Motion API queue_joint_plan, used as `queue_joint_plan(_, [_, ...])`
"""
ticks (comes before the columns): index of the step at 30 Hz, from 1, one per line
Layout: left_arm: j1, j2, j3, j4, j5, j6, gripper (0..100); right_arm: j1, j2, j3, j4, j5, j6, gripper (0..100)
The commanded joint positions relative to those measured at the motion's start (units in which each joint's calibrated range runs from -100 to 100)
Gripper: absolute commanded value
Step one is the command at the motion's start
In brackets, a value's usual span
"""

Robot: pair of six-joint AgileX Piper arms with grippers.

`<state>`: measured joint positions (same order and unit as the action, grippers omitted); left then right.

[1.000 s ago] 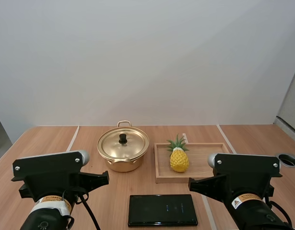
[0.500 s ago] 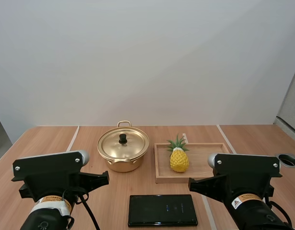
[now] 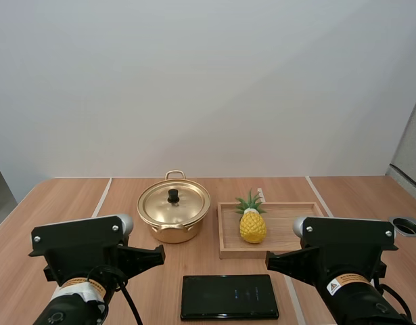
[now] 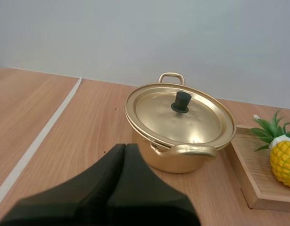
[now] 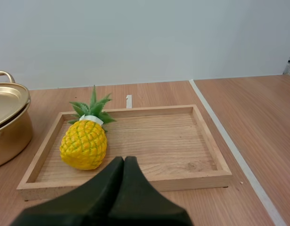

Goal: Open the pot, put the grape inside, and close it

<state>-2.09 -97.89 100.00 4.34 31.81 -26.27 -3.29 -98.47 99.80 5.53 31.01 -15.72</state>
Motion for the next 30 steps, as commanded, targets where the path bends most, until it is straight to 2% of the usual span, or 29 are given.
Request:
queue_joint_plan(1, [0.22,0.15,0.00,-0.82,0.01,0.53,0,-0.24,-0.10,0.20,0.26,-1.31,-0.12,0])
queue_joint_plan(11, [0.22,-0.68,0.00,-0.79,-0.51,1.78,0,-0.24,-0.10,0.20,0.26,-1.31,-0.12,0])
queue_joint_plan(18, [0.92,-2.11,0.00,-1.16,-2.04,11.03,0,-0.24,-0.10,0.20,0.26,-1.31,-0.12,0])
queue_joint_plan(22, [1.36,-2.11,0.00,-1.49,-1.86,11.36,0,-0.24,-0.10,0.20,0.26,-1.31,-0.12,0])
queue_joint_plan(30, [1.36,-2.11,0.00,-1.49,-1.86,11.36,0,-0.24,-0.10,0.20,0.26,-1.31,-0.12,0])
